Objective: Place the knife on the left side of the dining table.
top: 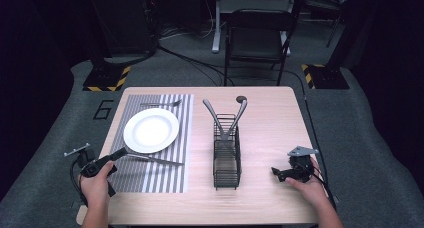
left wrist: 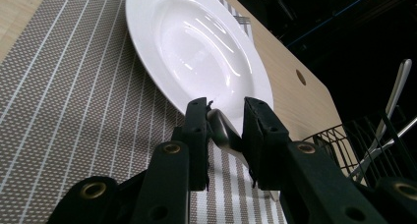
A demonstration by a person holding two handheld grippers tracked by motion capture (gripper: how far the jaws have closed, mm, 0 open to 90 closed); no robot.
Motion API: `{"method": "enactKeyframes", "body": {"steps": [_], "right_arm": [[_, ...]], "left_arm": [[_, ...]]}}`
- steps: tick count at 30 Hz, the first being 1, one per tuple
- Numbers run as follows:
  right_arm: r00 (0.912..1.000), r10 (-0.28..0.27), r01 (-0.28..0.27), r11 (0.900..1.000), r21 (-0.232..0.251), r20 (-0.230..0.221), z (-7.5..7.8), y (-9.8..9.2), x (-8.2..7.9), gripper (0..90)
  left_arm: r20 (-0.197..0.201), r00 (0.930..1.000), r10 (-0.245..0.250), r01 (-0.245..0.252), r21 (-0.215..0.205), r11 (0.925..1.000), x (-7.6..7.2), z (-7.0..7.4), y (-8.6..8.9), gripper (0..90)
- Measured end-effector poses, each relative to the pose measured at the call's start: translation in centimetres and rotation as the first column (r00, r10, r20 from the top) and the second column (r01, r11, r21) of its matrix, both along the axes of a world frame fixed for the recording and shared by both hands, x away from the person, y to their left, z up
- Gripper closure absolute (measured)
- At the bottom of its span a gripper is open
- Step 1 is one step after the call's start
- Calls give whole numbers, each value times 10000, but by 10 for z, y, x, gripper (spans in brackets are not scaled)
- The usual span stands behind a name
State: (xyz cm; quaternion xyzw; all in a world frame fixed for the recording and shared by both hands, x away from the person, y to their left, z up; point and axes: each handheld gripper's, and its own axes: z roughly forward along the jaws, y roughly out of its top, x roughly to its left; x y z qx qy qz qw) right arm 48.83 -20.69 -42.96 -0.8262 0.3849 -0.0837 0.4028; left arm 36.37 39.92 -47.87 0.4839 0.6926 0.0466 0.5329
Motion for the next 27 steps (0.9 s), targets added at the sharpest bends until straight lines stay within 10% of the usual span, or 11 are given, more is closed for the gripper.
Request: {"method": "enactKeyframes", "body": {"steps": [27], "right_arm": [[10000, -1, 1, 10000, 0, 0, 0, 0, 0, 0]], "left_arm": [[-557, 9979, 339, -348, -164, 9993, 6, -33, 11, 670]]}}
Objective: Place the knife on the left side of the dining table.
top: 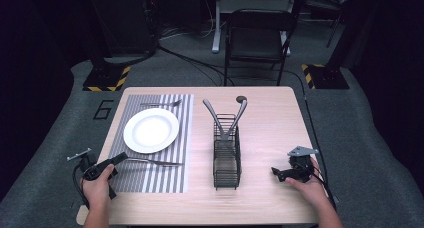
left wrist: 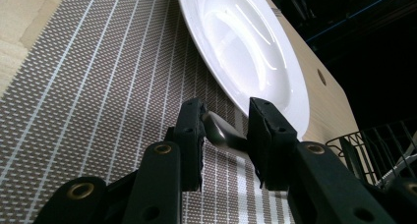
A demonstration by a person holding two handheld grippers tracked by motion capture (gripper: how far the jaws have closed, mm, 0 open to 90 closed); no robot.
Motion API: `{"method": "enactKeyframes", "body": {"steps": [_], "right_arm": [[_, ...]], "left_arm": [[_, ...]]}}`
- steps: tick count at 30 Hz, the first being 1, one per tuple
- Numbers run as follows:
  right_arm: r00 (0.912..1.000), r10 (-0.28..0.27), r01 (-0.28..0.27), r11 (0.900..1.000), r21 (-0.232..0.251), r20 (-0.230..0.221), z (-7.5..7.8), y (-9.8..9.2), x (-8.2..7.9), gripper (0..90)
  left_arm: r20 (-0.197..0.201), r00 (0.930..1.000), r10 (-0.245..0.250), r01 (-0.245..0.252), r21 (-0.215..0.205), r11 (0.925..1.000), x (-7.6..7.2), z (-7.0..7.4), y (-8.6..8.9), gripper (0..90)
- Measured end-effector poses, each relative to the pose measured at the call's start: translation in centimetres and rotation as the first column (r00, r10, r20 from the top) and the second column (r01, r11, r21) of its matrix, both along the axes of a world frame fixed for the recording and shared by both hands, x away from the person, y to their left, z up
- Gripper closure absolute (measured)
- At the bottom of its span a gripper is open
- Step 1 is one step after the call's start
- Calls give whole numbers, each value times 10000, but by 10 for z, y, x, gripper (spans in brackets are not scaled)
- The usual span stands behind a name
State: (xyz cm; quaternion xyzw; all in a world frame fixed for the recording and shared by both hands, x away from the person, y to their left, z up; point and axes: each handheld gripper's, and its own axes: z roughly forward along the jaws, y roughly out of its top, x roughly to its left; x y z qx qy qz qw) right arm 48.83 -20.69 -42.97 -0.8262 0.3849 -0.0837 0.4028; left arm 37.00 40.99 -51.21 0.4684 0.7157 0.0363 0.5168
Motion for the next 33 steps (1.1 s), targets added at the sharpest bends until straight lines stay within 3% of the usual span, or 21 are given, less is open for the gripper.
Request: {"method": "enactKeyframes", "body": {"steps": [21, 33], "right_arm": [[10000, 2, -2, 10000, -2, -4, 0, 0, 0, 0], [10000, 4, -4, 10000, 0, -4, 0, 0, 0, 0]], "left_arm": [[-667, 9978, -15, 29, 211, 9998, 5, -12, 4, 640], [-600, 9982, -7, 43, 596, 9982, 5, -14, 5, 629]]}}
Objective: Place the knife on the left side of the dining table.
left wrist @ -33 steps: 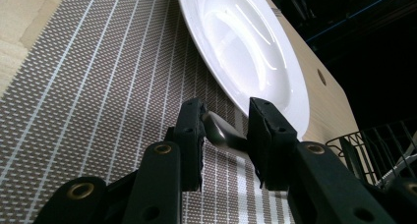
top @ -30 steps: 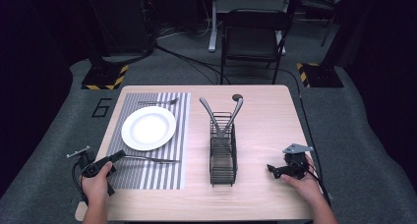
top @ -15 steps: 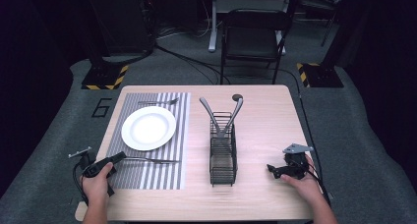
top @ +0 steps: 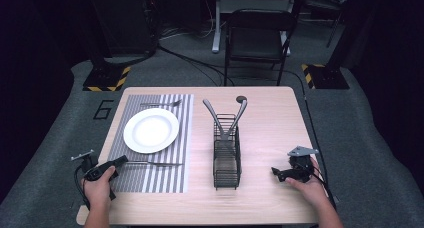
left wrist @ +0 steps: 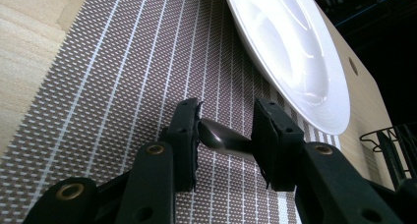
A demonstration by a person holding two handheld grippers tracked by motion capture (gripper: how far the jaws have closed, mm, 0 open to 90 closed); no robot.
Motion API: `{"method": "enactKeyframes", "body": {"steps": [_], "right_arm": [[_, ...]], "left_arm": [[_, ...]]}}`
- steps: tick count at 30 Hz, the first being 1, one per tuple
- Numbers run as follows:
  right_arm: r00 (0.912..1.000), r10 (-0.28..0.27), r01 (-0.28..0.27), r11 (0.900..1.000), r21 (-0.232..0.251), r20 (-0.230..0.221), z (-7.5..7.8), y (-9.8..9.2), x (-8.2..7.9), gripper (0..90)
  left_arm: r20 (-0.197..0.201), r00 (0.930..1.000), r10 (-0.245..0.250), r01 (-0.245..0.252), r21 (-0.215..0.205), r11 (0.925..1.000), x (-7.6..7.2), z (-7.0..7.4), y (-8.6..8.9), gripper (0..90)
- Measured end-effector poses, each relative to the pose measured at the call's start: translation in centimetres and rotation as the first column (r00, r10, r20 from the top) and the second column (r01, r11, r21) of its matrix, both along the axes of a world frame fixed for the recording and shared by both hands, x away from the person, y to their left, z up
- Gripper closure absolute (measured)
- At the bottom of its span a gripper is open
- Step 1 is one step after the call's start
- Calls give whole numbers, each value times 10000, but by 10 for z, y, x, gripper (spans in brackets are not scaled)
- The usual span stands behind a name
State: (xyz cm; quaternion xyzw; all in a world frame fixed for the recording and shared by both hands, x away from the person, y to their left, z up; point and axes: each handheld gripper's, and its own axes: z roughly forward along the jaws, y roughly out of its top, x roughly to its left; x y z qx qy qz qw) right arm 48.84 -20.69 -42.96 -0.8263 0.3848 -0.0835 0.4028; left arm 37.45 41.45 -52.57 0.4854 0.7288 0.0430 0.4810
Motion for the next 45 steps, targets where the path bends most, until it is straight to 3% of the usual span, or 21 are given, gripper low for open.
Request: {"method": "enactKeyframes", "body": {"steps": [9, 13, 14, 16, 27, 34, 36, 38, 45], "right_arm": [[10000, -2, 2, 10000, -1, -3, 0, 0, 0, 0], [10000, -3, 3, 10000, -5, 0, 0, 0, 0, 0], [10000, 3, -3, 10000, -1, -4, 0, 0, 0, 0], [10000, 33, -33, 10000, 33, -20, 0, 0, 0, 0], [10000, 33, -33, 10000, 63, -37, 0, 0, 0, 0], [10000, 31, -31, 10000, 37, -23, 0, 0, 0, 0], [10000, -2, 2, 10000, 0, 3, 0, 0, 0, 0], [10000, 59, -59, 10000, 33, -28, 0, 0, 0, 0], [10000, 68, -67, 10000, 38, -31, 0, 0, 0, 0]], "left_arm": [[-142, 9998, 124, -111, 873, 9961, -1, 2, 1, 619], [-218, 9993, 290, -251, 1612, 9866, -3, 4, 2, 623], [-18, 9994, 358, -349, 1720, 9845, -4, 4, 3, 620], [104, 9990, 437, -448, 1609, 9860, -5, 6, 5, 624], [-10, 9993, 374, -367, 1672, 9852, -5, 5, 5, 606], [-149, 9985, 519, -485, 1752, 9833, -10, 6, 0, 578], [-30, 9978, 661, -646, 1730, 9828, -13, 8, -3, 567], [-36, 9983, 583, -569, 1602, 9854, -15, 10, -5, 569], [-145, 9994, 330, -299, 1760, 9839, -22, 16, -15, 568]]}}
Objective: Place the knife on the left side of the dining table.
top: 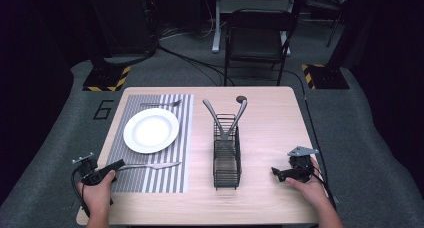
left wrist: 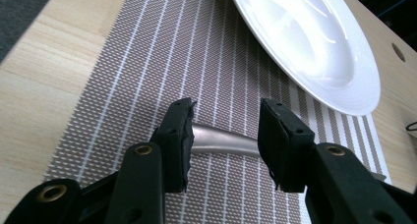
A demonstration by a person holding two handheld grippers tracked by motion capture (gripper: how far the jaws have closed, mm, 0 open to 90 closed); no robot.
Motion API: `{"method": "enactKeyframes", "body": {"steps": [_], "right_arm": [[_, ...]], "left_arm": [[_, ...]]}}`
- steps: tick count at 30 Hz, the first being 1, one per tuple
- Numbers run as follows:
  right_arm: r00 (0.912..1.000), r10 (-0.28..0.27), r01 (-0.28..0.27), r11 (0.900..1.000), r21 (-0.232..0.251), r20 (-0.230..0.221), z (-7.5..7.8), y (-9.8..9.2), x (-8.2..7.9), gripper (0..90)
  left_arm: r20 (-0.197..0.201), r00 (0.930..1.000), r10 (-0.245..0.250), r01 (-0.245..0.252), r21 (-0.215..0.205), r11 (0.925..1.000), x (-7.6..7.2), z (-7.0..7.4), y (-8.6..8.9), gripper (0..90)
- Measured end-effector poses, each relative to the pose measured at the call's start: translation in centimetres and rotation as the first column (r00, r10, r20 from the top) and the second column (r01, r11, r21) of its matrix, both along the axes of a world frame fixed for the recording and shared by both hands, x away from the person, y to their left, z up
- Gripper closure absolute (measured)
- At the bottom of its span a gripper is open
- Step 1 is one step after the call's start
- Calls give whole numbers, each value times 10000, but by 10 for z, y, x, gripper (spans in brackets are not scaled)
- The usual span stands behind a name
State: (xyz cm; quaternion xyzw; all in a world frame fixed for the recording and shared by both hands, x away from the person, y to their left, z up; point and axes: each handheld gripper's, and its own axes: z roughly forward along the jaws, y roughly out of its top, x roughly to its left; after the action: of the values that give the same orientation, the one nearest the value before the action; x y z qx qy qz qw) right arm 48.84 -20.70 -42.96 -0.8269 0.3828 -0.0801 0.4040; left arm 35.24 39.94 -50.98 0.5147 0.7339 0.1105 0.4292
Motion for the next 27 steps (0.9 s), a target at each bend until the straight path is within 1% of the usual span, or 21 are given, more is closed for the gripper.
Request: {"method": "enactKeyframes", "body": {"steps": [1, 3, 4, 5, 8, 10, 12, 15, 17, 18, 23, 25, 26, 27], "right_arm": [[10000, -3, 3, 10000, -2, -3, 0, 0, 0, 0], [10000, -70, 70, 10000, -40, 34, 0, 0, 0, 0], [10000, -7, 7, 10000, -11, 3, 0, 0, 0, 0], [10000, -64, 64, 10000, -44, 30, 0, 0, 0, 0], [10000, -22, 22, 10000, -5, 4, 0, 0, 0, 0], [10000, -52, 52, 10000, -10, 18, 0, 0, 0, 0], [10000, -34, 34, 10000, -3, 10, 0, 0, 0, 0], [10000, -64, 64, 10000, -34, 30, 0, 0, 0, 0], [10000, -5, 5, 10000, -2, 1, 0, 0, 0, 0], [10000, -71, 71, 10000, -38, 38, 0, 0, 0, 0], [10000, -68, 68, 10000, -34, 33, 0, 0, 0, 0], [10000, -67, 67, 10000, -28, 29, 0, 0, 0, 0], [10000, -56, 56, 10000, -6, 20, 0, 0, 0, 0], [10000, -33, 33, 10000, -3, 9, 0, 0, 0, 0]], "left_arm": [[-25, 9999, -115, 115, -6, 9999, -2, -1, -1, 568], [-106, 9998, -177, 176, -101, 9998, -5, -2, -4, 568], [-100, 9997, -232, 231, -110, 9997, -7, -2, -4, 568], [-145, 9996, -247, 246, -84, 9997, -8, -2, -5, 568], [-198, 9992, -336, 337, 30, 9994, -6, -5, -5, 560], [-343, 9989, -324, 323, -21, 9995, -4, -9, -6, 555], [-291, 9988, -397, 395, -76, 9992, -2, -10, -7, 551], [-231, 9989, -414, 415, 29, 9991, 0, -11, -7, 551], [-255, 9990, -359, 358, -65, 9993, 1, -10, -7, 551], [-233, 9990, -374, 372, -78, 9993, 1, -11, -6, 551], [-245, 9989, -401, 399, -105, 9991, 3, -10, -6, 551], [-161, 9989, -441, 439, -153, 9989, 4, -11, -5, 551], [-218, 9989, -426, 423, -145, 9990, 5, -11, -5, 551], [-177, 9989, -435, 432, -160, 9989, 5, -11, -4, 550]]}}
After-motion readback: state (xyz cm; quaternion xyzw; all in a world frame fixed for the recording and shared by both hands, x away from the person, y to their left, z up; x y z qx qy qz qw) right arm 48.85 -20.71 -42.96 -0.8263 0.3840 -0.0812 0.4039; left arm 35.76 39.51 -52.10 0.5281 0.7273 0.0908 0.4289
